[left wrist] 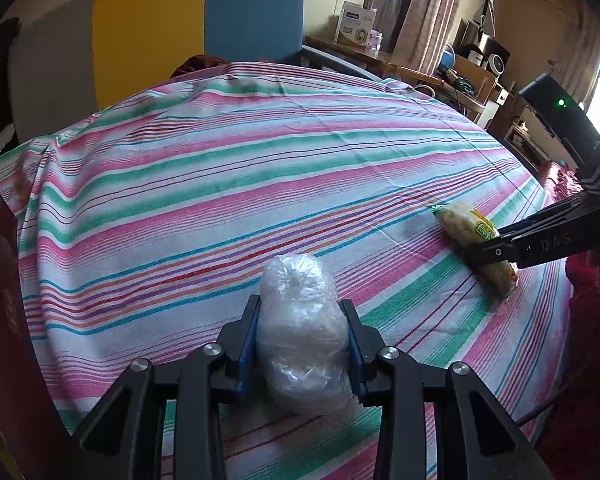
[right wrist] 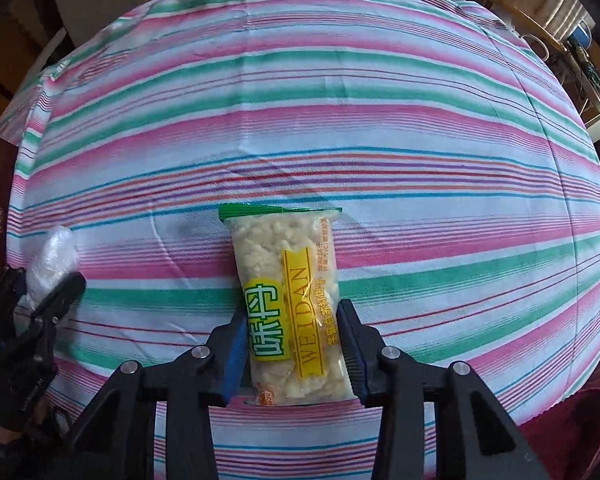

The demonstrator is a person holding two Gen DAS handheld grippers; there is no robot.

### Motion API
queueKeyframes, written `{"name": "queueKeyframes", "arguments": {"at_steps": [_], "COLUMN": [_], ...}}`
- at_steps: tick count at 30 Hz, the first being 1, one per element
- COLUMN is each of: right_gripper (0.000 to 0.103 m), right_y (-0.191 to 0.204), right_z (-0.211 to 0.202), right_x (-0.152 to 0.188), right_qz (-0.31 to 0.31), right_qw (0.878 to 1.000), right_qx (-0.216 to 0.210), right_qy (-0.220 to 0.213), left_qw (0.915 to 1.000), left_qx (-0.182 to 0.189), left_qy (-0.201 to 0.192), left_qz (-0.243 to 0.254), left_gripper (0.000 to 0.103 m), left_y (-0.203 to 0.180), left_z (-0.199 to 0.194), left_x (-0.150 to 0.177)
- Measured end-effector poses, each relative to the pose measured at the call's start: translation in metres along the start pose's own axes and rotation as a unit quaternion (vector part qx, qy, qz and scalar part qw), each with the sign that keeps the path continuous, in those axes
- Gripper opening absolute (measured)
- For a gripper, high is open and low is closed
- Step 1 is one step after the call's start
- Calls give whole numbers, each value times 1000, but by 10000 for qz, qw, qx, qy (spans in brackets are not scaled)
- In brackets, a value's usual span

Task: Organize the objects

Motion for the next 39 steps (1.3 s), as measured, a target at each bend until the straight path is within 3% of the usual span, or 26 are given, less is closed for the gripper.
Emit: {"name": "queueKeyframes", "arguments": {"at_steps": [7,11,24,27,39], "right_gripper": [43,44,43,43,43], "right_y": [19,13,0,11,24], "right_z": [6,7,4,10,11], "right_x": [-12,-13,-18,-24,-20], "right_qz": [188,142,-153,-150,-375], "right_qw": [9983,9979,9967,9965,9944], "right_qx": [-28,-182,-61,-67,91], "right_qy": [-545,-613,-795,-822,-986], "left_qw": [10000,9999,9991,9989,9952], "left_qx": [-27,-95,-407,-439,-693], "left_qy": [-15,-37,-37,-19,-661], "left_qz": [39,104,60,-146,-219], "left_gripper": [39,39,35,35,35], "left_y": [-1,-2,-3,-1,12], "left_z": [-1,-1,-6,-16,-98], "left_x": [1,2,3,1,-23]}}
Point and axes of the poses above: each gripper's, at about its wrist camera, not at the fingertips, and z roughly the way its jaws point, y to its left, x to its underside, the point moved 5 cm from there along z, roughly the way its jaws point, and after that the axes turned 5 degrees about -y, right-handed, at the moved point
